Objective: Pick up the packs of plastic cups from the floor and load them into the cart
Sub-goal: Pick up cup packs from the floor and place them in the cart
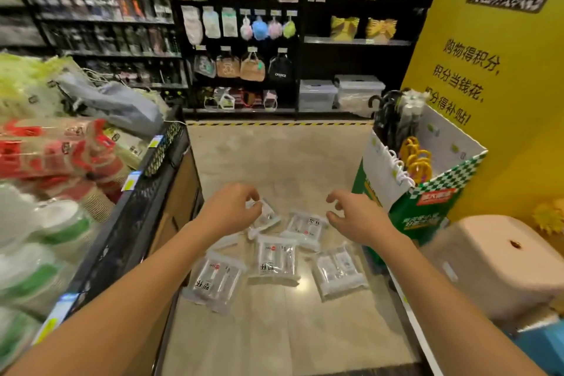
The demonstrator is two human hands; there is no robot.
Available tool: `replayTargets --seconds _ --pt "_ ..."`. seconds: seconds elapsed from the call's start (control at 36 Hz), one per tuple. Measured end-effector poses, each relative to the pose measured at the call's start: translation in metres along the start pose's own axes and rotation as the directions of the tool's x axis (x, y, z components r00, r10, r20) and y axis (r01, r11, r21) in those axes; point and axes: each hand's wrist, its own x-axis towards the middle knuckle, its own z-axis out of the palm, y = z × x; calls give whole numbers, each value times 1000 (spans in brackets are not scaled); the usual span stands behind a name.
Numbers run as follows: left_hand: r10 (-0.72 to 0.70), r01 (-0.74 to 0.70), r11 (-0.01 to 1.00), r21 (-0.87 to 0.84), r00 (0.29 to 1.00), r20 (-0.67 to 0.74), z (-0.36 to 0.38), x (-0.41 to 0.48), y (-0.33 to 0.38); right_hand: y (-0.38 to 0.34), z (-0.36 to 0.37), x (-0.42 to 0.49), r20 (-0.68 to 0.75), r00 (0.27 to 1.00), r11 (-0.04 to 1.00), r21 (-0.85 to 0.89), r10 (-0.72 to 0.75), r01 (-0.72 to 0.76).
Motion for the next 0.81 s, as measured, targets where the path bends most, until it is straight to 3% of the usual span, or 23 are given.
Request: replayTargets --seconds 0.25,0.81 --pt "-38 39 999 -36 999 11 20 45 -34 -1 24 56 39 999 1000 16 -18 17" --pt "-36 67 984 -167 983 178 102 249 -139 22 87 240 175 968 983 -10 182 -183"
